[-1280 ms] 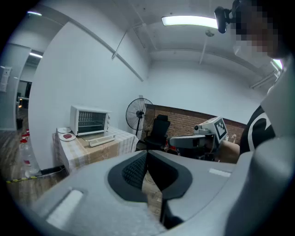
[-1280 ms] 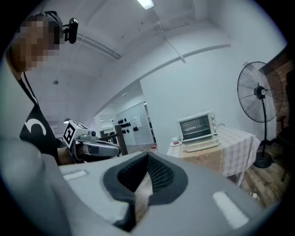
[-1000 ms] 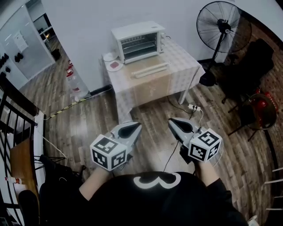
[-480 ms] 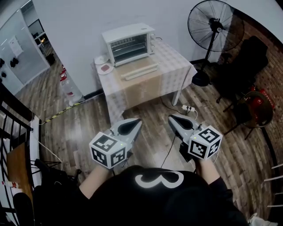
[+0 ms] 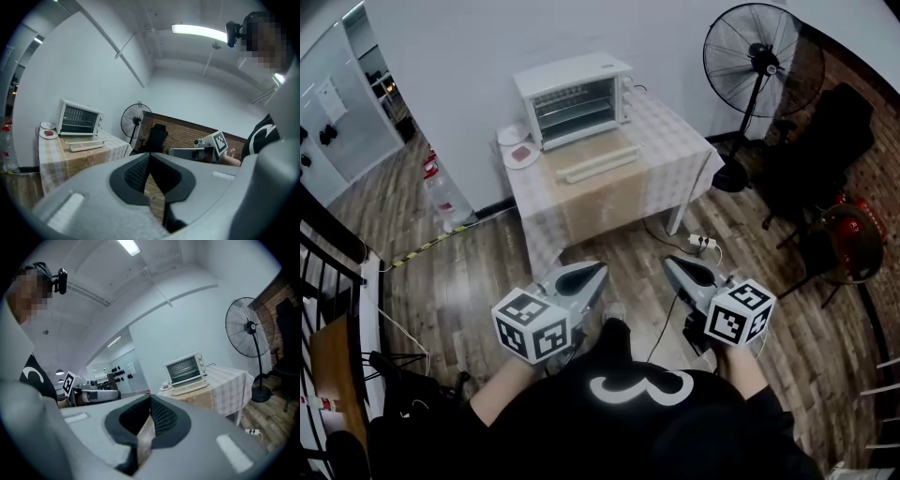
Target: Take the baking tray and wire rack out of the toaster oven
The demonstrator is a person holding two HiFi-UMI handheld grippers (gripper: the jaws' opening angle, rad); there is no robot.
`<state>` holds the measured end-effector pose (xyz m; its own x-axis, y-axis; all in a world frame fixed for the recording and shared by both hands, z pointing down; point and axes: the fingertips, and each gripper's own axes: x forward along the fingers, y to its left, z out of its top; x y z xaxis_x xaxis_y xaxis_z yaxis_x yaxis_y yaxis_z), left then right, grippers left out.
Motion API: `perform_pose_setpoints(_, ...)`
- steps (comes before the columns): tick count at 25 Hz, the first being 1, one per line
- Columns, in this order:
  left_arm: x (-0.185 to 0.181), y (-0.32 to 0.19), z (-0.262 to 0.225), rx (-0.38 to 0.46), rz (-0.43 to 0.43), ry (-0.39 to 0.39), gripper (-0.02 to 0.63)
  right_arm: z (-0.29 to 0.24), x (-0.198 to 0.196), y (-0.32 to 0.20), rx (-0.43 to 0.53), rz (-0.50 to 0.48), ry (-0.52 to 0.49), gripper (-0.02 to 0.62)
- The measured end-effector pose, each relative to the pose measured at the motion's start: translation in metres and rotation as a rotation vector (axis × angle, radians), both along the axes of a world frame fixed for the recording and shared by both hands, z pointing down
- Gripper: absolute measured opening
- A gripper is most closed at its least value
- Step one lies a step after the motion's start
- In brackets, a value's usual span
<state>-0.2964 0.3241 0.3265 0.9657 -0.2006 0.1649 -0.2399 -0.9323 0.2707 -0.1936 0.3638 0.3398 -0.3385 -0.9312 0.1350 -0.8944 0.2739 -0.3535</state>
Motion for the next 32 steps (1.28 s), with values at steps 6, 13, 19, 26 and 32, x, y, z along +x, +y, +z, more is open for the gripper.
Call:
perform_pose_setpoints(6,0.026,-0.076,0.007,-0.042,-0.003,0.010,0.009,0.009,0.027,-0.076,-0.026,-0.003,-0.034,0.003)
perform_pose_setpoints(13,0.084,-0.209,0.019,-0.088,-0.012,-0.010,0.009,0.014,0.084,-0.208,-0.056,0.003,-0.065,0.003)
perform_pose_setpoints(19,0.140,-0.332,0.020,-0.149,-0.033,0.002,0.009,0.017,0.135,-0.329,-0.094,-0.008,-0.082,0.003)
perform_pose_setpoints(26,0.169,-0.430,0.030,-0.310,-0.085,0.080,0.010,0.028,0.166,-0.425,-0.122,-0.025,-0.206,0.003)
perform_pose_setpoints(32,0.163,-0.485,0.033,-0.436,-0.190,0.229,0.011,0.030,0.175,-0.474,-0.123,-0.053,-0.408,0.003)
